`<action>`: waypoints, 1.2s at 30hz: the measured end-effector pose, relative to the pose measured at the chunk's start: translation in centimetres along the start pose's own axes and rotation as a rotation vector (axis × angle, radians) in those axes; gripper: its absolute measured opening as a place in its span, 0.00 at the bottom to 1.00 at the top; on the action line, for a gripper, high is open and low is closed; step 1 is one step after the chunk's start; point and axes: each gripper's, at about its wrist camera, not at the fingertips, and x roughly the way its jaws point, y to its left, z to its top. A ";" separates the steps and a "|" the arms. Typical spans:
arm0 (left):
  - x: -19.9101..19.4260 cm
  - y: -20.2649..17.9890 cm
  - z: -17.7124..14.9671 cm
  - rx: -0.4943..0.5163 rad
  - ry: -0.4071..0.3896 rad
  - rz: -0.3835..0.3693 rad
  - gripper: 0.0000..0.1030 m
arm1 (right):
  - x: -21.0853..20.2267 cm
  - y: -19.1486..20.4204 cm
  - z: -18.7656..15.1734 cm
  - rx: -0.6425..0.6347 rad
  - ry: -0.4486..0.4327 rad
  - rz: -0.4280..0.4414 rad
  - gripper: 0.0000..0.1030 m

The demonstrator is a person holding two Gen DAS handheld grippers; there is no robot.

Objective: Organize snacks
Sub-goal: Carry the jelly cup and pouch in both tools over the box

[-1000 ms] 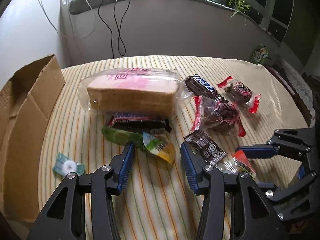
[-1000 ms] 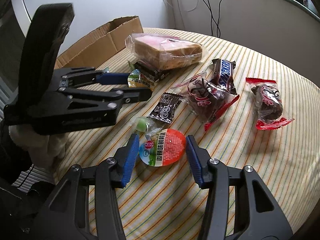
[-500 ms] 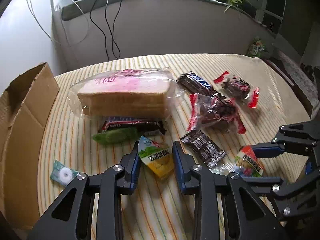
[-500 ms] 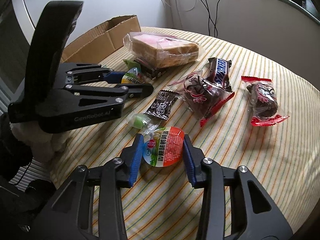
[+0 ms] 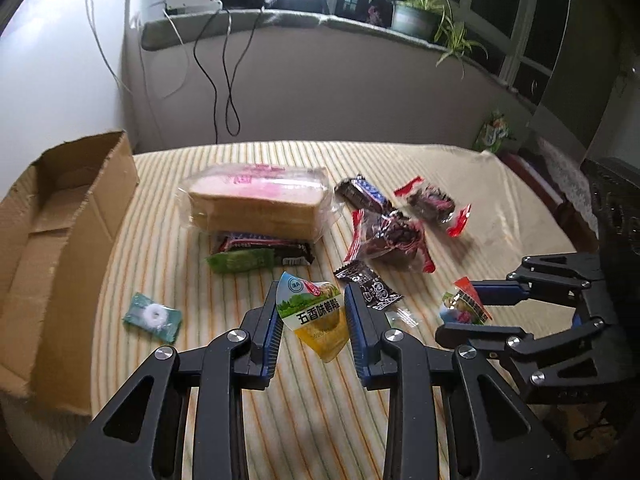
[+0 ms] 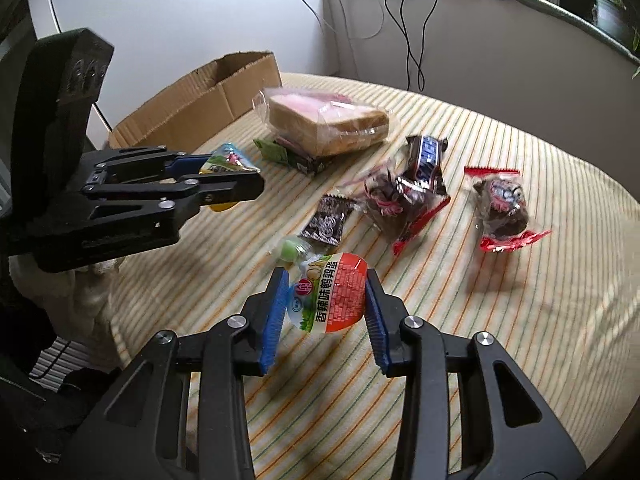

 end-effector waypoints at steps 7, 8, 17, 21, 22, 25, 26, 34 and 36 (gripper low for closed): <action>-2.7 1.7 -0.3 -0.039 -0.052 0.030 0.28 | -0.8 1.5 1.7 -0.016 -0.032 0.005 0.38; -3.1 2.1 -0.4 -0.044 -0.059 0.039 0.28 | -0.8 1.8 2.1 -0.021 -0.037 0.007 0.38; -6.1 6.5 -1.0 -0.104 -0.108 0.117 0.28 | 0.1 5.6 5.9 -0.088 -0.075 0.033 0.38; -7.1 8.5 -1.3 -0.127 -0.124 0.152 0.28 | 1.5 7.4 8.2 -0.120 -0.082 0.055 0.38; -7.3 8.9 -1.4 -0.132 -0.127 0.160 0.28 | 1.9 8.0 8.9 -0.132 -0.085 0.059 0.38; -7.8 10.4 -1.4 -0.153 -0.135 0.184 0.28 | 2.7 9.0 10.0 -0.150 -0.089 0.068 0.38; -8.0 10.8 -1.5 -0.159 -0.138 0.191 0.28 | 3.2 9.3 10.4 -0.154 -0.090 0.072 0.38; -8.6 13.5 -1.8 -0.192 -0.152 0.246 0.28 | 5.5 12.0 13.6 -0.194 -0.096 0.100 0.38; -8.6 14.0 -1.8 -0.196 -0.154 0.256 0.28 | 6.0 12.5 14.3 -0.203 -0.096 0.106 0.38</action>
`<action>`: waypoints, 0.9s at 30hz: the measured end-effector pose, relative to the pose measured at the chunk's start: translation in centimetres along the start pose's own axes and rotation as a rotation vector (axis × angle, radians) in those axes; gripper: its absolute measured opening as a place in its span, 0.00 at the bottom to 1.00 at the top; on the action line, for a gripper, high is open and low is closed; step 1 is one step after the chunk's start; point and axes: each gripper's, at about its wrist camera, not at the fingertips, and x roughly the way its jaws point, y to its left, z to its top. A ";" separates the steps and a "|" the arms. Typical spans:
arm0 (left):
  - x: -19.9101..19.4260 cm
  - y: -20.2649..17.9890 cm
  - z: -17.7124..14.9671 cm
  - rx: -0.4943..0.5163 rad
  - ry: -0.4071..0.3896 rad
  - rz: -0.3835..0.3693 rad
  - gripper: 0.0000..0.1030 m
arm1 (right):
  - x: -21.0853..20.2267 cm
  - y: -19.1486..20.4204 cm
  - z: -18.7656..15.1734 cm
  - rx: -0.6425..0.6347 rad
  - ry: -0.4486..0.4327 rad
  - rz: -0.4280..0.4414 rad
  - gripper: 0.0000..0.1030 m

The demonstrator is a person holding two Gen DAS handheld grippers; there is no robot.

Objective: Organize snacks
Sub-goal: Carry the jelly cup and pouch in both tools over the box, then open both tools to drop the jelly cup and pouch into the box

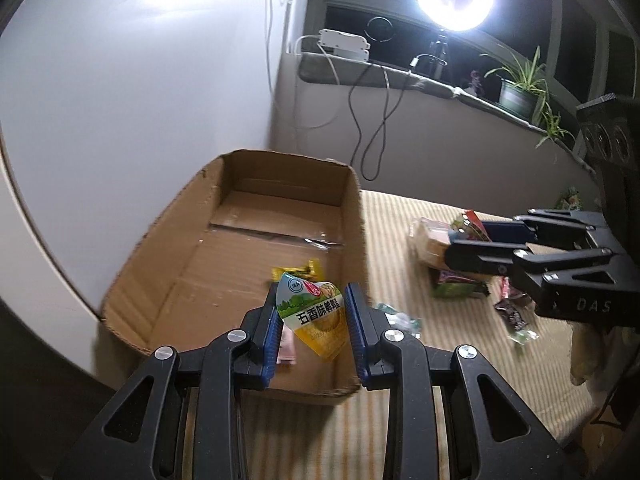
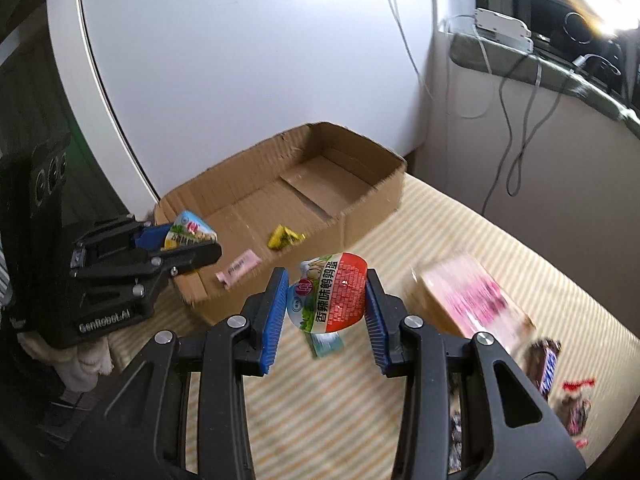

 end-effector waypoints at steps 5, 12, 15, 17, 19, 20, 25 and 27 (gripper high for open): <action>0.3 1.0 -0.1 -0.019 0.002 0.018 0.28 | 2.2 1.1 1.9 -0.025 0.005 0.017 0.38; 0.9 1.9 -0.1 -0.029 0.011 0.029 0.28 | 5.1 2.3 3.6 -0.042 0.021 0.036 0.38; 1.2 2.1 -0.1 -0.029 0.014 0.032 0.28 | 6.1 2.8 4.2 -0.053 0.029 0.037 0.38; 1.4 2.2 0.0 -0.031 0.014 0.035 0.28 | 6.7 2.9 4.4 -0.058 0.035 0.039 0.38; 1.4 2.2 0.0 -0.033 0.014 0.034 0.28 | 7.1 3.0 4.5 -0.060 0.040 0.039 0.39; 1.4 2.2 -0.1 -0.032 0.015 0.034 0.28 | 7.3 3.0 4.6 -0.059 0.043 0.042 0.39; 1.5 2.1 -0.1 -0.029 0.017 0.035 0.29 | 7.9 3.0 4.6 -0.058 0.053 0.043 0.40; 1.5 2.1 -0.1 -0.026 0.015 0.040 0.30 | 7.9 3.0 4.6 -0.057 0.050 0.039 0.44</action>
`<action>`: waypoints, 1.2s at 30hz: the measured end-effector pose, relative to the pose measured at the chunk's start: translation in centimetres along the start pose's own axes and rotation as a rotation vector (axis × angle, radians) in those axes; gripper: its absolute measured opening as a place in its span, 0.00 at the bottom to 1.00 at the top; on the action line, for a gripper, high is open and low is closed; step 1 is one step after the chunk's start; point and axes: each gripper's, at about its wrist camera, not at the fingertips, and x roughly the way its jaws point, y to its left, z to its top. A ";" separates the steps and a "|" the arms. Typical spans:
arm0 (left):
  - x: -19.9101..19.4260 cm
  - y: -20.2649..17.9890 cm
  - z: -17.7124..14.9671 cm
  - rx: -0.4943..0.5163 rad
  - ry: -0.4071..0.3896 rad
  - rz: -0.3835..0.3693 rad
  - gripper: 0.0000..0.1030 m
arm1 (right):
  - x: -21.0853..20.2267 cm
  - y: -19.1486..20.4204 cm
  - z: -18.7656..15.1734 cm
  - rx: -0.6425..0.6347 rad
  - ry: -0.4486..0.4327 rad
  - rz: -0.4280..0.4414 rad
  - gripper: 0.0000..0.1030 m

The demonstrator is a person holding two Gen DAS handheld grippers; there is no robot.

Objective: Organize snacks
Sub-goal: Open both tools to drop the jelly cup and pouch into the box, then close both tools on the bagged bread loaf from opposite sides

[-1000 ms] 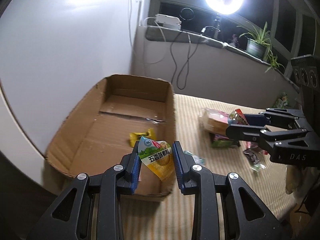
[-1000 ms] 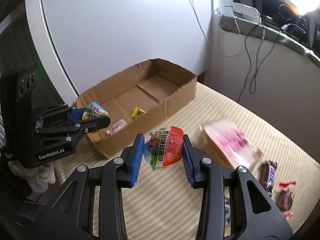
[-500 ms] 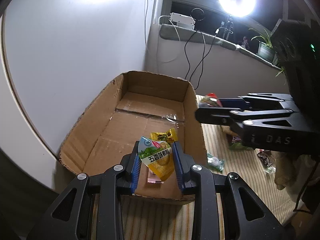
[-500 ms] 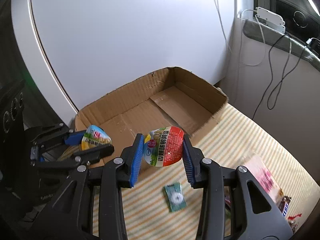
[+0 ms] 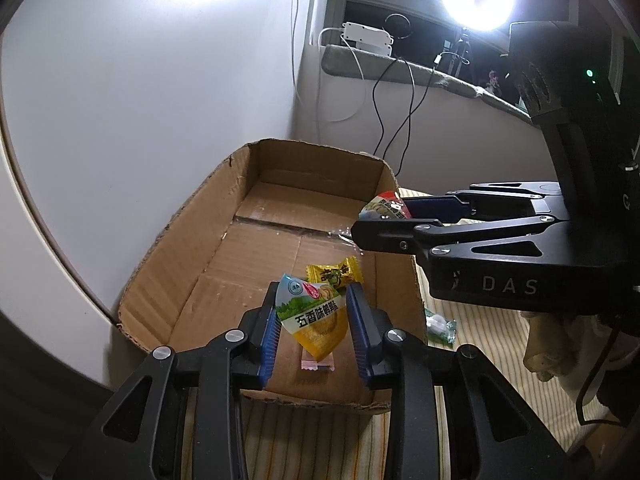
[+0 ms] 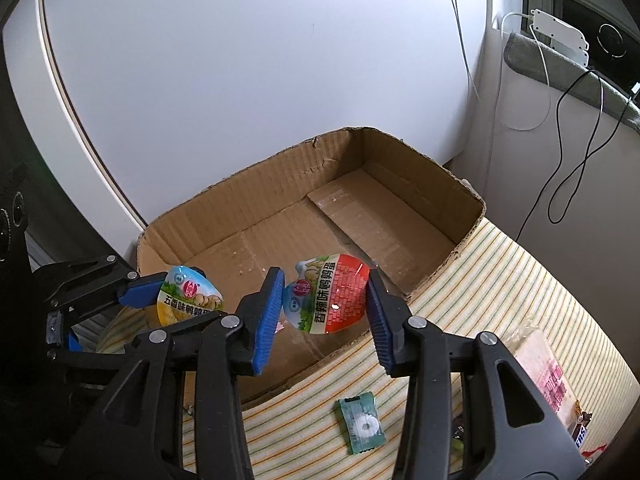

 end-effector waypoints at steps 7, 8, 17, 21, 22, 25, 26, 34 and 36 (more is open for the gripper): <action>-0.2 0.1 0.1 -0.009 -0.014 0.020 0.53 | -0.8 -0.6 0.2 0.030 -0.027 -0.009 0.70; -0.3 0.0 0.1 -0.011 -0.015 0.020 0.53 | -1.0 -0.7 0.2 0.037 -0.033 -0.014 0.70; -1.0 -0.8 0.3 -0.013 -0.022 0.006 0.53 | -2.3 -1.9 -0.4 0.051 -0.033 -0.040 0.70; -1.1 -1.9 0.4 -0.002 -0.024 -0.019 0.53 | -3.2 -3.1 -0.9 0.062 -0.031 -0.050 0.70; -1.1 -2.3 0.5 0.001 -0.024 -0.025 0.57 | -3.5 -3.6 -1.1 0.071 -0.032 -0.050 0.70; -0.9 -3.7 0.5 0.021 -0.023 -0.044 0.65 | -4.3 -5.3 -1.6 0.108 -0.025 -0.043 0.76; -0.8 -4.2 0.5 0.026 -0.020 -0.053 0.66 | -4.6 -6.2 -1.8 0.131 -0.019 -0.037 0.81; 0.8 -8.2 0.4 0.054 0.024 -0.139 0.66 | -6.3 -13.1 -3.6 0.252 0.019 -0.026 0.91; 1.3 -9.1 0.3 0.050 0.040 -0.162 0.66 | -6.3 -14.5 -4.1 0.258 0.040 -0.024 0.91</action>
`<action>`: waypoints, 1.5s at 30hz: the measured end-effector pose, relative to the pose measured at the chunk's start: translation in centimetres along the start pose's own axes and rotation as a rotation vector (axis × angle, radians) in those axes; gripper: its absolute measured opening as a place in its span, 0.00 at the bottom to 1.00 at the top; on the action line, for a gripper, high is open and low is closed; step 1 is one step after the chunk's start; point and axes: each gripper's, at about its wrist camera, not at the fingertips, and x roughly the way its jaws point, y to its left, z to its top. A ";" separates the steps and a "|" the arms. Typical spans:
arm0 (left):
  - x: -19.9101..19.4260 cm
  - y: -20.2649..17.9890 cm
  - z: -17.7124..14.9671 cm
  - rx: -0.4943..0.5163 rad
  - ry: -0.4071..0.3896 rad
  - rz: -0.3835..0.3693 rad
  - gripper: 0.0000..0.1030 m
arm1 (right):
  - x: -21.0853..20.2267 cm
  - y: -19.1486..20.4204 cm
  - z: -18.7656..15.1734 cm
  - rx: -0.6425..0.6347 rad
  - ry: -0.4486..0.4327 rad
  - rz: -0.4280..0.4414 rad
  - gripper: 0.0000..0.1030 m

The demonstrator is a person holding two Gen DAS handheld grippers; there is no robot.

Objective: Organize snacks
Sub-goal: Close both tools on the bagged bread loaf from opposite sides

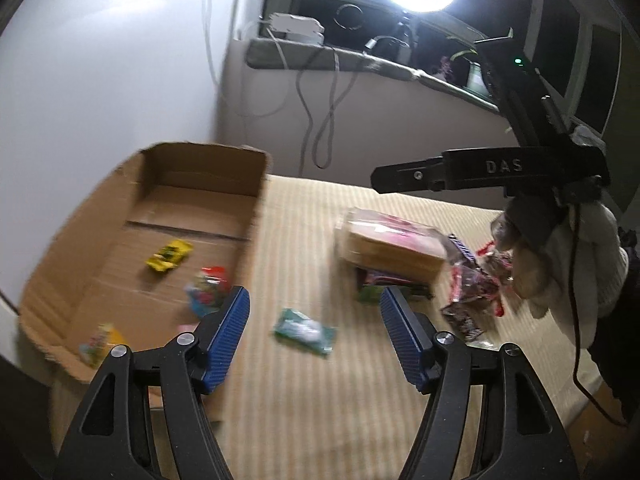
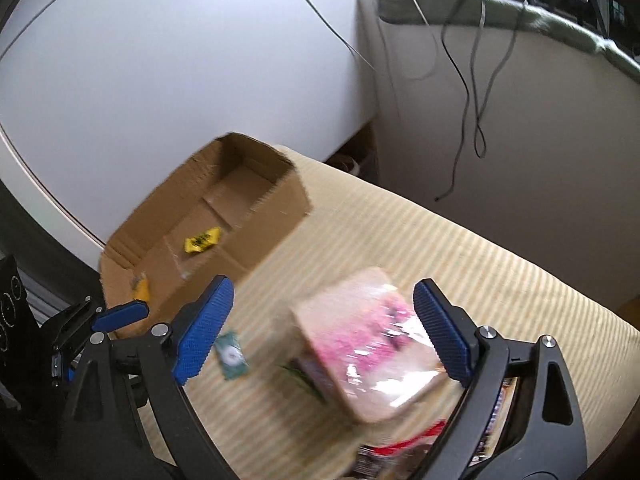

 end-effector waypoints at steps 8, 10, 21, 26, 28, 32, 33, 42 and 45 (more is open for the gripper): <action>2.7 -2.8 0.4 -0.016 0.053 -0.079 0.66 | 0.9 -5.1 -0.6 0.048 0.073 0.013 0.91; 3.2 -3.2 0.6 -0.028 0.061 -0.093 0.66 | 1.4 -6.2 -0.7 0.073 0.097 0.046 0.91; 6.2 -4.1 1.8 -0.104 0.110 -0.164 0.66 | 4.4 -7.7 -1.3 0.127 0.181 0.183 0.85; 7.4 -4.0 2.2 -0.134 0.133 -0.194 0.66 | 5.4 -7.0 -1.5 0.115 0.207 0.200 0.85; 7.5 -4.0 2.1 -0.138 0.139 -0.199 0.66 | 5.7 -6.8 -1.6 0.115 0.212 0.208 0.83; 7.6 -4.0 2.3 -0.145 0.140 -0.201 0.66 | 5.6 -6.8 -1.7 0.127 0.209 0.216 0.78; 7.7 -4.0 2.3 -0.145 0.146 -0.199 0.66 | 5.4 -6.9 -1.8 0.129 0.208 0.216 0.76; 7.2 -3.9 1.9 -0.132 0.143 -0.200 0.66 | 4.3 -7.4 -2.7 0.165 0.209 0.233 0.65; 7.4 -3.7 1.8 -0.149 0.159 -0.203 0.66 | 3.9 -7.2 -3.0 0.158 0.208 0.217 0.60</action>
